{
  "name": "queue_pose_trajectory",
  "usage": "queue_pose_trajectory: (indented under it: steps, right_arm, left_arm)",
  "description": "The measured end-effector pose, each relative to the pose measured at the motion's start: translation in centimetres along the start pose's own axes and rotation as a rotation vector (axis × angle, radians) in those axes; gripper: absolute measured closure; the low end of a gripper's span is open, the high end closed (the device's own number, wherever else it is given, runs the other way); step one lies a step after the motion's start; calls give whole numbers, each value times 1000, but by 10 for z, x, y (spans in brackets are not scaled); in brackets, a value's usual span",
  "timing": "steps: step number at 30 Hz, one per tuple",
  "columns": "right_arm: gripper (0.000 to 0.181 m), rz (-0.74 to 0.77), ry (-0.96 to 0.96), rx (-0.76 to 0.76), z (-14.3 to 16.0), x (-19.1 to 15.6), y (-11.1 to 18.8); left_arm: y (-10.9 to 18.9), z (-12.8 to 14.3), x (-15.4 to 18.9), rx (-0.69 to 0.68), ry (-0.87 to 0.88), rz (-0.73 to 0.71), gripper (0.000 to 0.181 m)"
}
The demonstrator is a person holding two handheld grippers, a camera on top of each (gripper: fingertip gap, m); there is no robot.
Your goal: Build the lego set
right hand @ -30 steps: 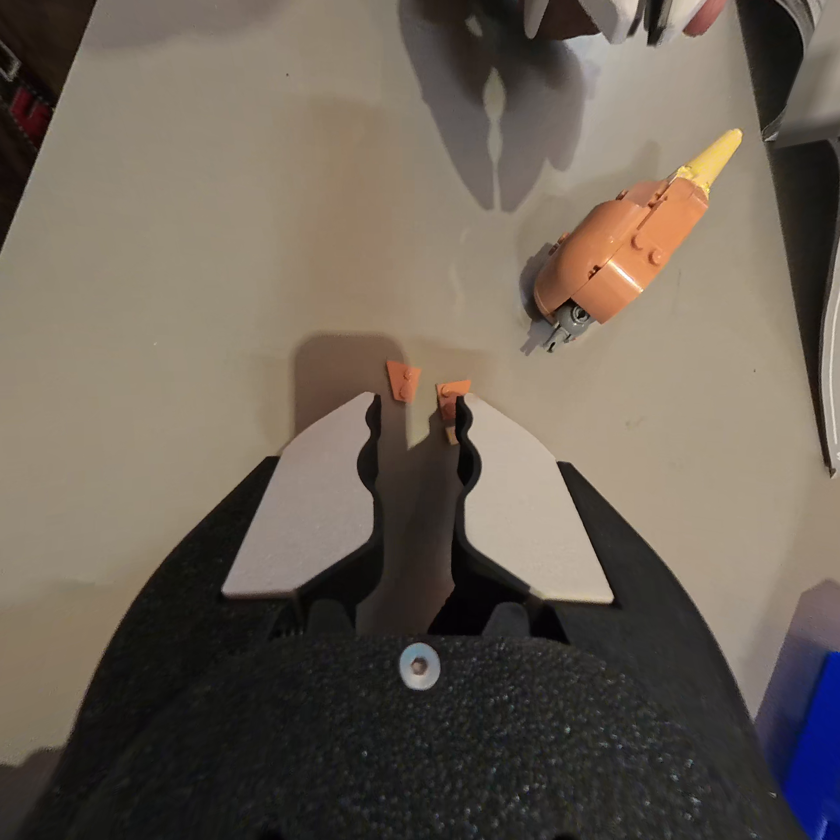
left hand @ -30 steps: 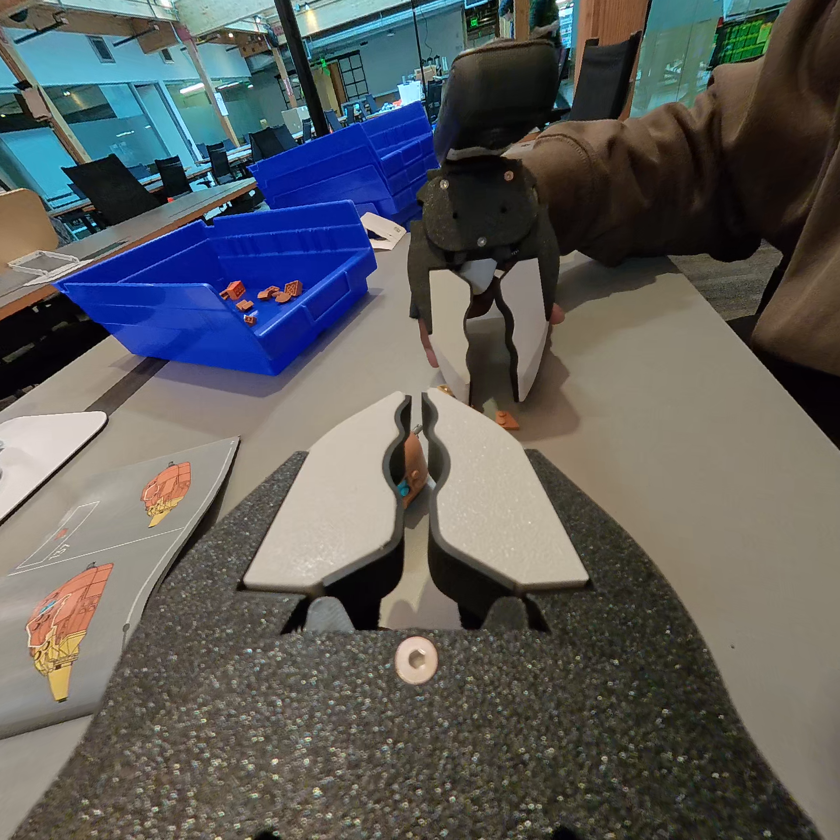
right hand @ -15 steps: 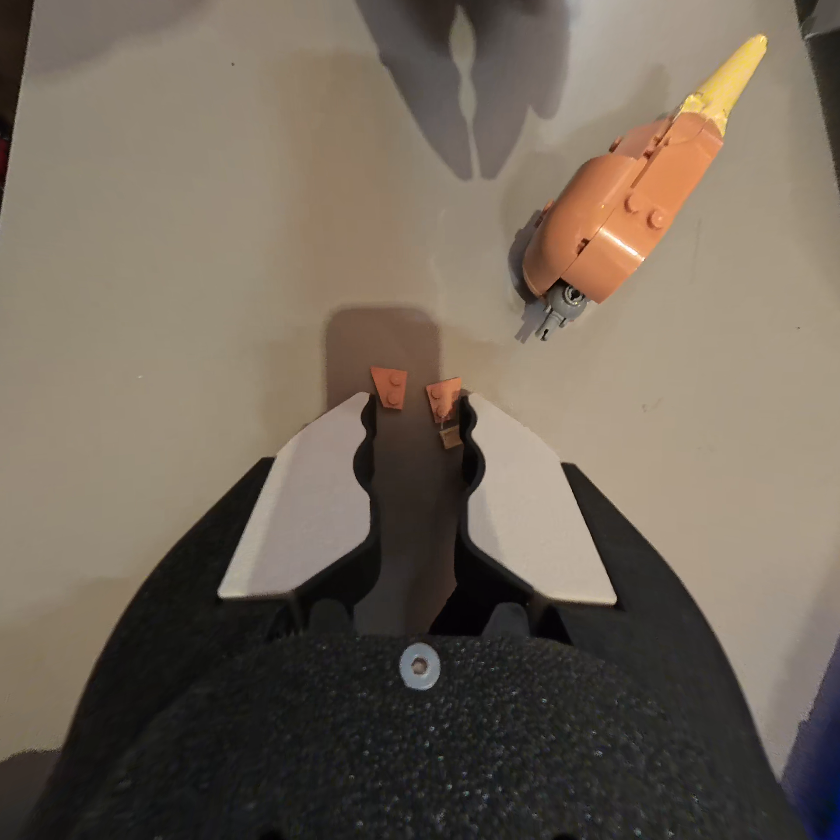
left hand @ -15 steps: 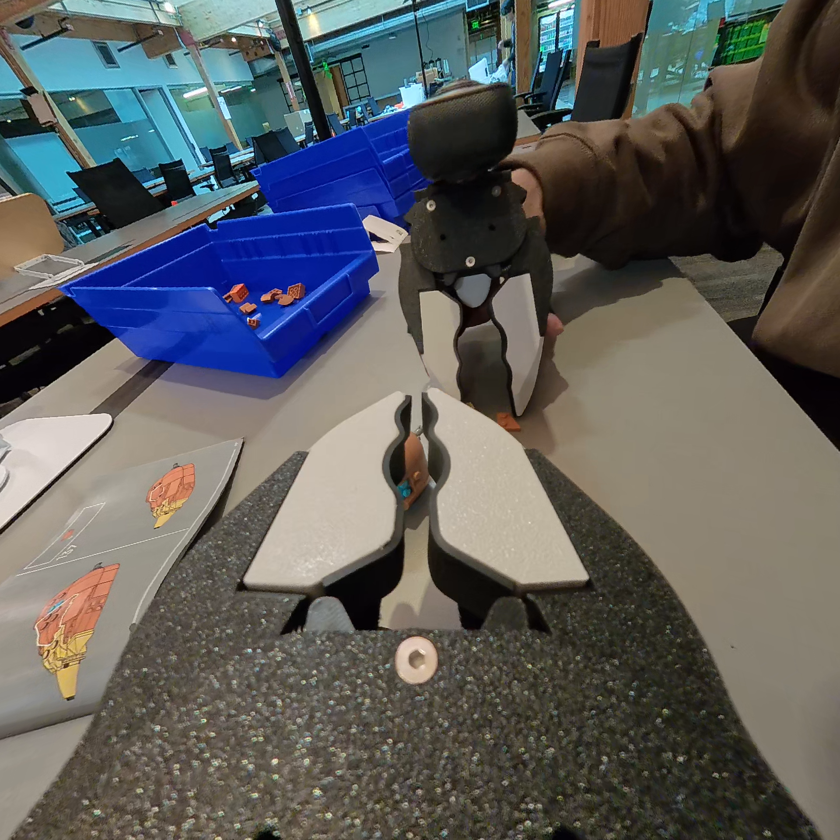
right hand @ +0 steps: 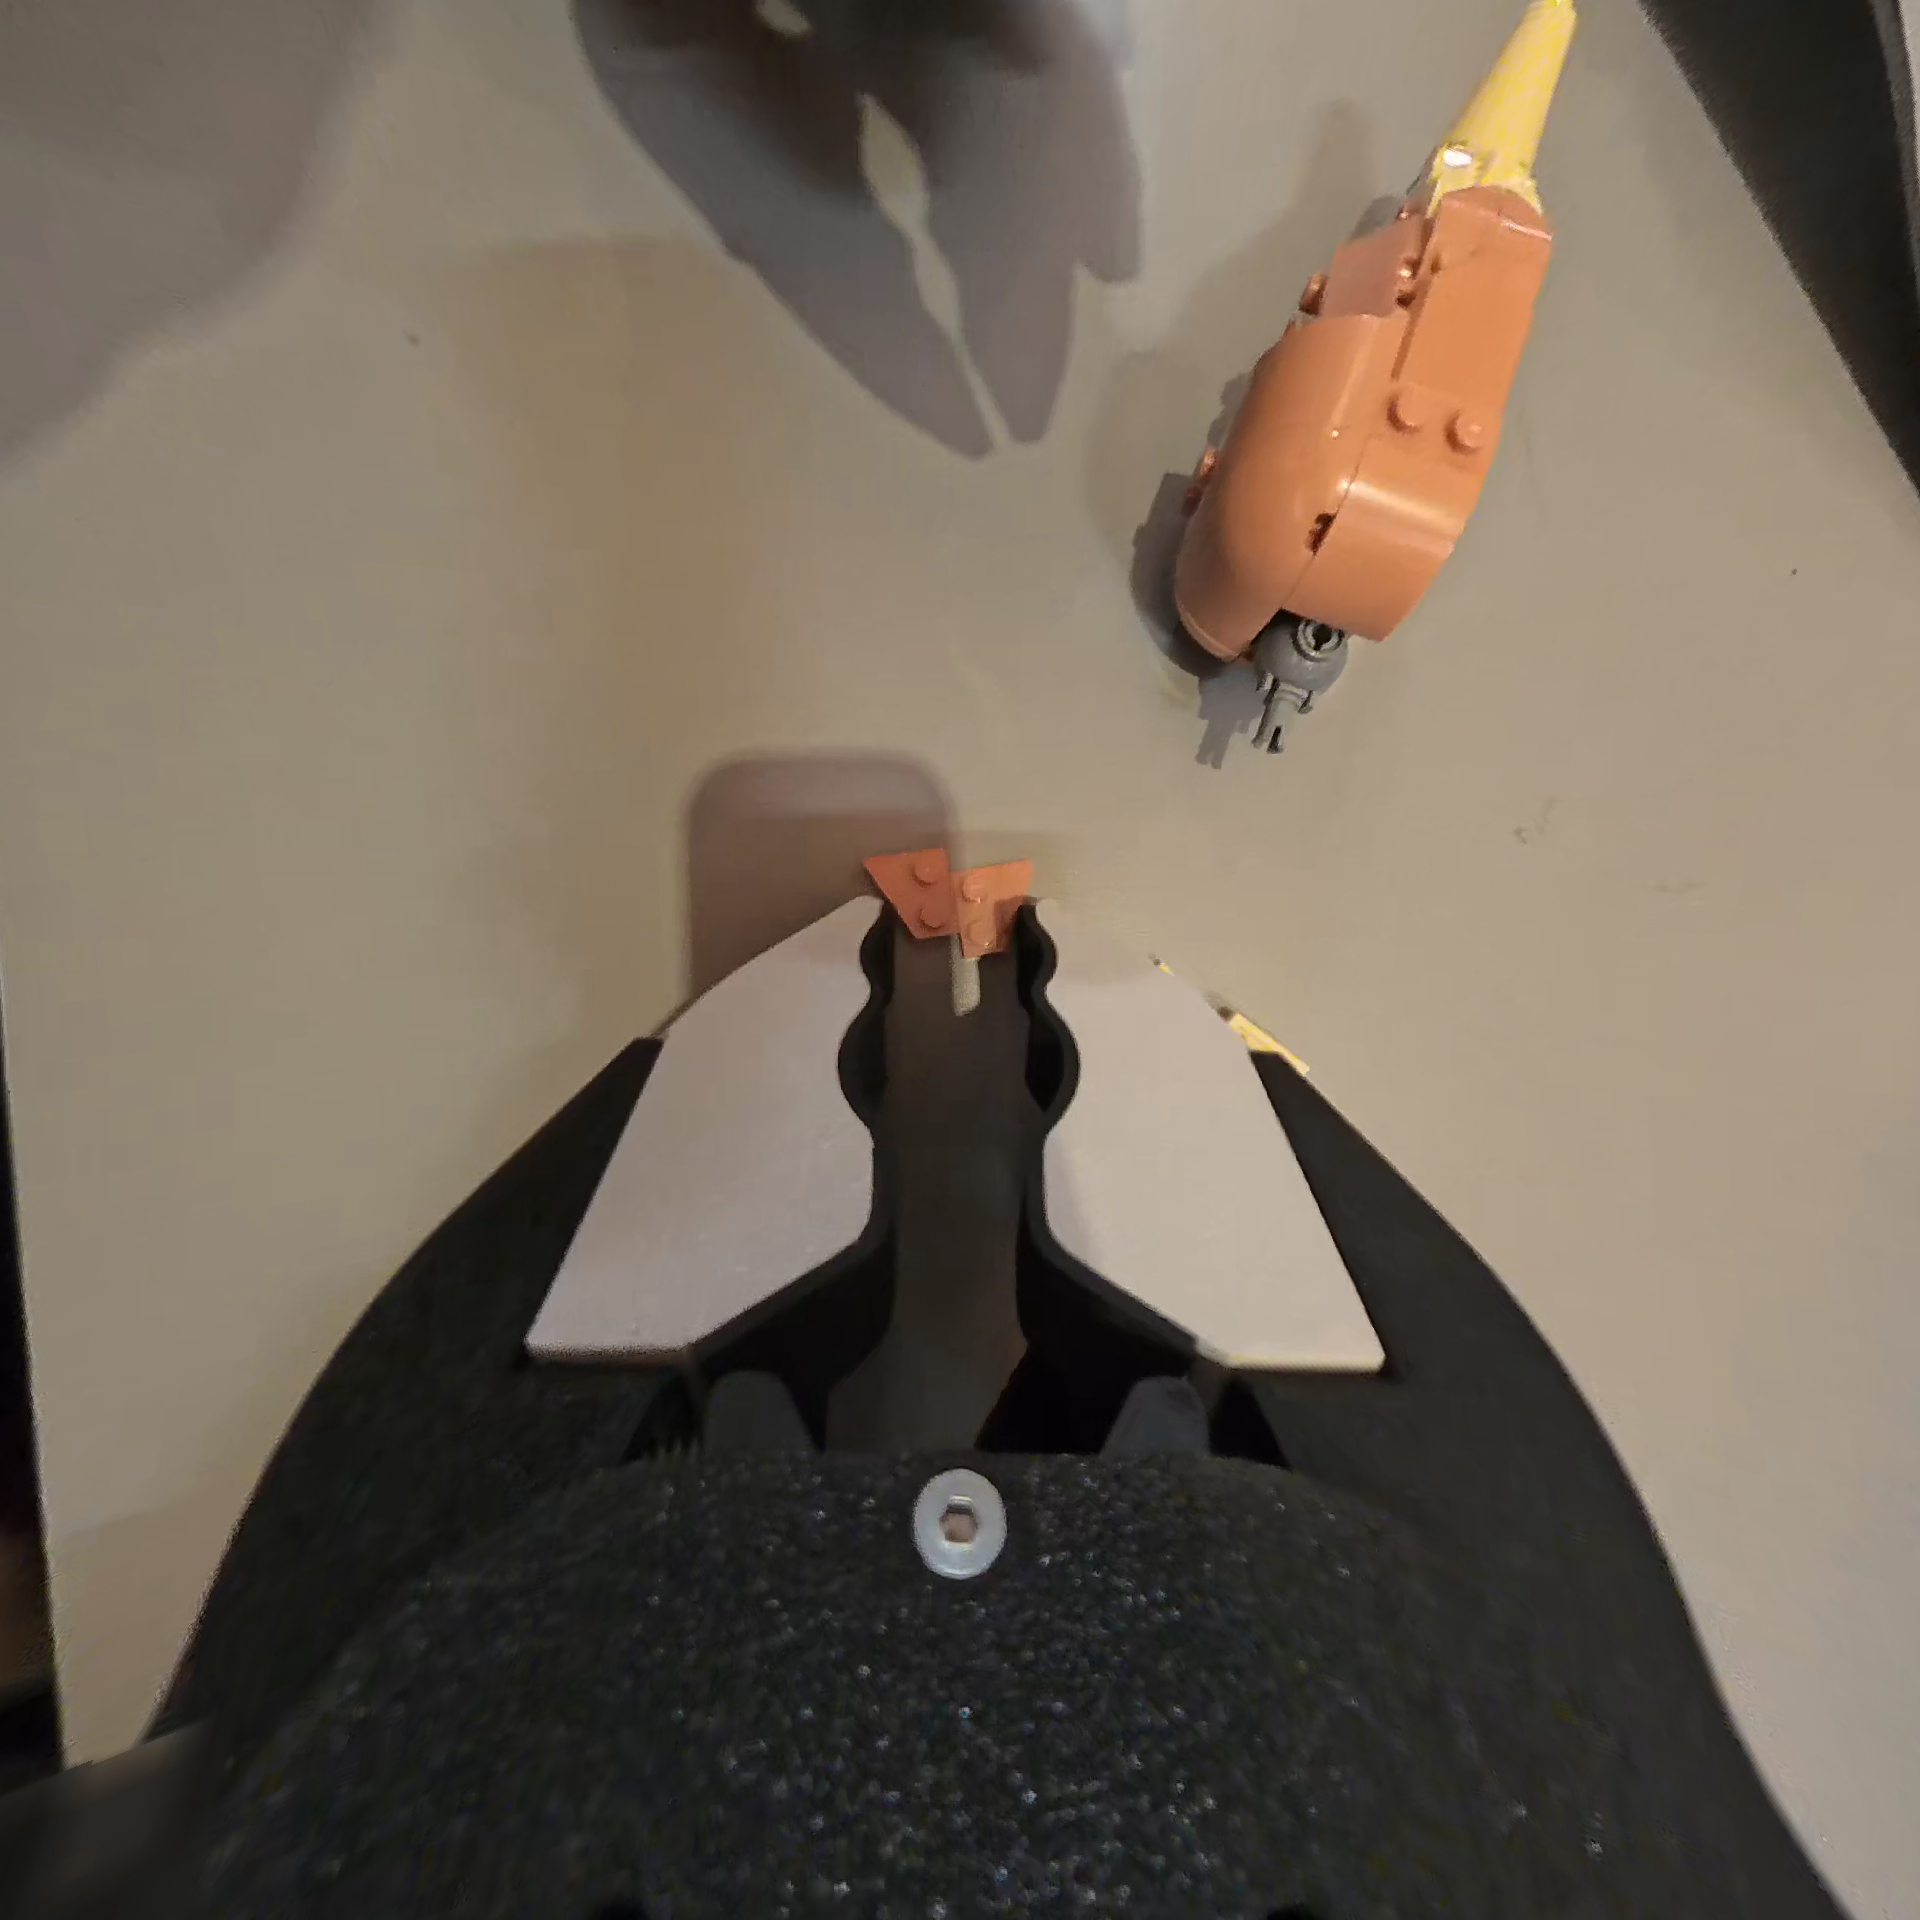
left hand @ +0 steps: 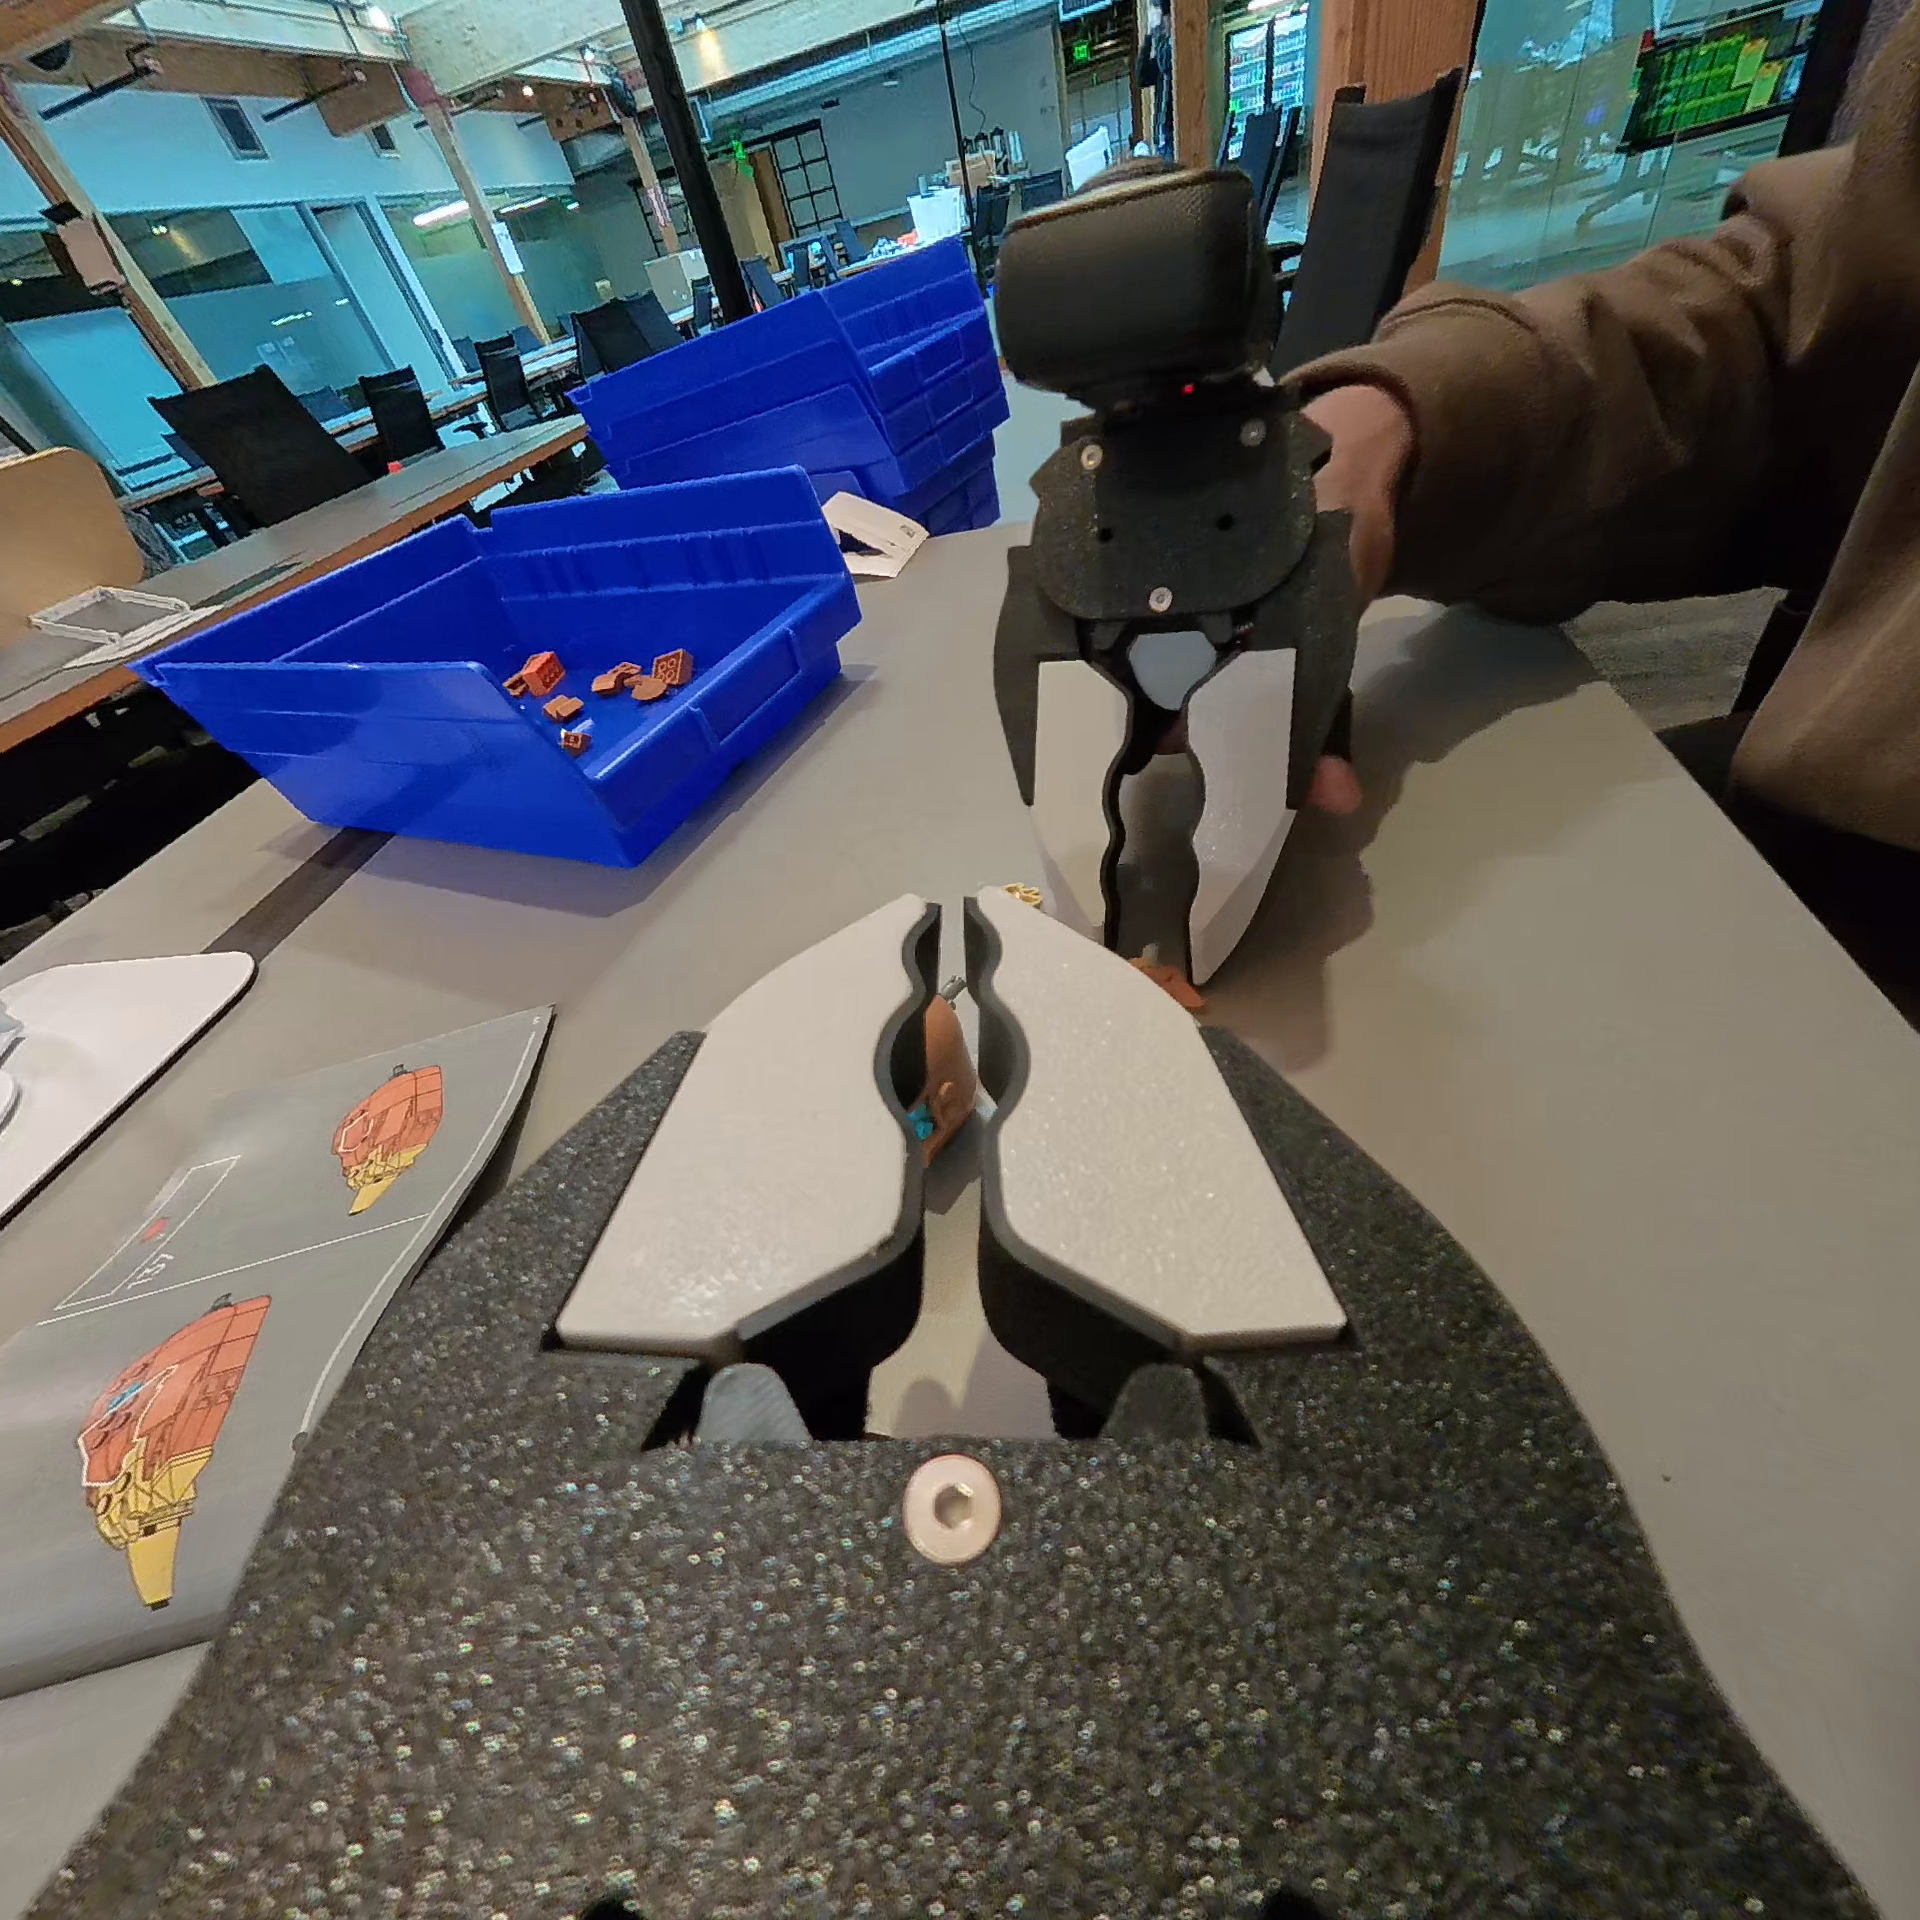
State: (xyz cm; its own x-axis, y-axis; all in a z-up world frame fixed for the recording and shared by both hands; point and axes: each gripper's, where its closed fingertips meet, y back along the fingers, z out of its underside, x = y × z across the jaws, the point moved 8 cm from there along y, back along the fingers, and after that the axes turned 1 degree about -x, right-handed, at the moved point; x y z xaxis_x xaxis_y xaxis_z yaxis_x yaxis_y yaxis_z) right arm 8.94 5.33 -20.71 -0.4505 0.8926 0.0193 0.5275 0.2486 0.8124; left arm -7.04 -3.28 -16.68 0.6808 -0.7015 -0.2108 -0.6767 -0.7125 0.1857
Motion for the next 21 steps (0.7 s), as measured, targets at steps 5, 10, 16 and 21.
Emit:
queue_pose_trajectory:
  steps: [5,10,16,21]
  right_arm:
    - [159,74,-106,22,-5,-7,-5]
    - [159,117,-210,68,-9,-12,-9]
    - [160,201,-307,101,-13,-15,-13]
    - [159,281,-363,97,-19,-21,-19]
  left_arm:
    - [0,-1,1,-6,-9,3,177]
    - [-1,1,3,-37,18,50,177]
    - [-6,7,11,-106,50,140,177]
    - [-13,16,17,-213,44,182,175]
